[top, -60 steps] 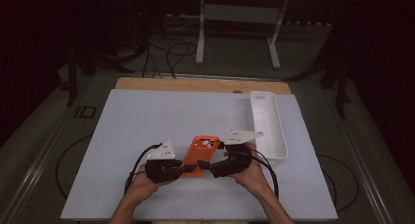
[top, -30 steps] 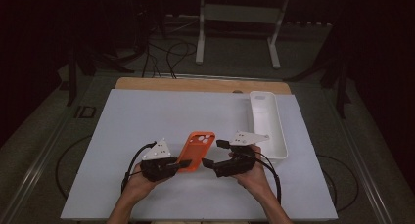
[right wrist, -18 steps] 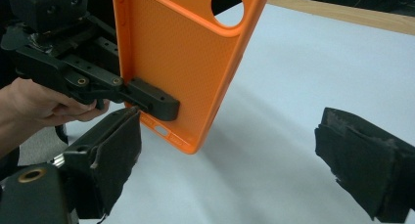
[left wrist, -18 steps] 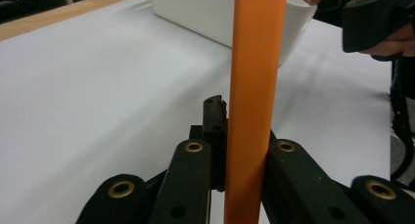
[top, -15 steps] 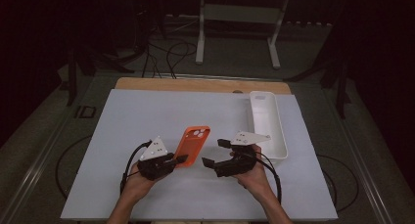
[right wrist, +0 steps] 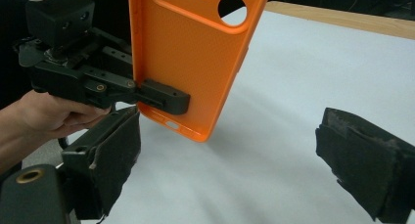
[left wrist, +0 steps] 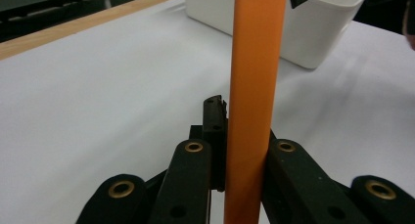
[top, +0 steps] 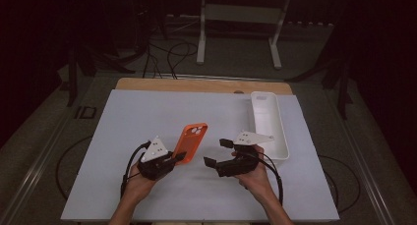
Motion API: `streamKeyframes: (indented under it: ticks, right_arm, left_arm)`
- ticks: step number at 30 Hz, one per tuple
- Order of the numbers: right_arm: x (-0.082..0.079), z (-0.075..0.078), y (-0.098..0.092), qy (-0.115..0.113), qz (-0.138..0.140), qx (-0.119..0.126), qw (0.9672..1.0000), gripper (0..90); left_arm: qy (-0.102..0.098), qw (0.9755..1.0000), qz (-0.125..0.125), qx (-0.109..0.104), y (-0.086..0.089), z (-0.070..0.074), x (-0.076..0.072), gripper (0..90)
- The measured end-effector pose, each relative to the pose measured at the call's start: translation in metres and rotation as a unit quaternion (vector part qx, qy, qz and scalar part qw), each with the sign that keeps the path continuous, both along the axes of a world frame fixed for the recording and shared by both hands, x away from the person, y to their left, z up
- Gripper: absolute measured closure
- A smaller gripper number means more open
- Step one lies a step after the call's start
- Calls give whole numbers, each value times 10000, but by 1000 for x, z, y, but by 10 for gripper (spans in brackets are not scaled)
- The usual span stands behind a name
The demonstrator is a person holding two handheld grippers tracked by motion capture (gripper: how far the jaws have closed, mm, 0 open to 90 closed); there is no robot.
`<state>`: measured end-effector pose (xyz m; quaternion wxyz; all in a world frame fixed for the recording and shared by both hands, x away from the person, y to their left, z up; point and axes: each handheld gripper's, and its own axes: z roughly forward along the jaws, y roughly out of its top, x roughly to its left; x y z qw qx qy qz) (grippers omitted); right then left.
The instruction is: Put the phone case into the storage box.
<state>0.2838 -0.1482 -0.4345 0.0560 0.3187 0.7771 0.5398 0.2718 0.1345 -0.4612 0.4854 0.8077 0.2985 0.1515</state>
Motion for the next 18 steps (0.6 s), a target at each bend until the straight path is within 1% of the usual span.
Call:
streamKeyframes:
  ticks: [2,6,10,12,16,18]
  right_arm:
    - [0,0,0,22,-27,3,10000,93]
    - [0,1,0,66,-93,48,9999,92]
    - [1,5,1,96,-187,-8,9998,93]
    - [3,7,1,106,-221,42,9997,93]
    - [5,12,2,166,-313,105,9993,93]
    - [7,14,5,172,-351,95,9992,93]
  left_arm:
    - [-34,10000,56,28,0,0,0,852]
    - [-53,9999,153,14,1,0,1,852]
    - [-100,9996,252,10,2,0,1,852]
    - [-142,9993,337,2,2,0,1,852]
    - [-153,9989,445,-51,4,0,2,852]
    - [-186,9984,529,-54,4,-1,2,852]
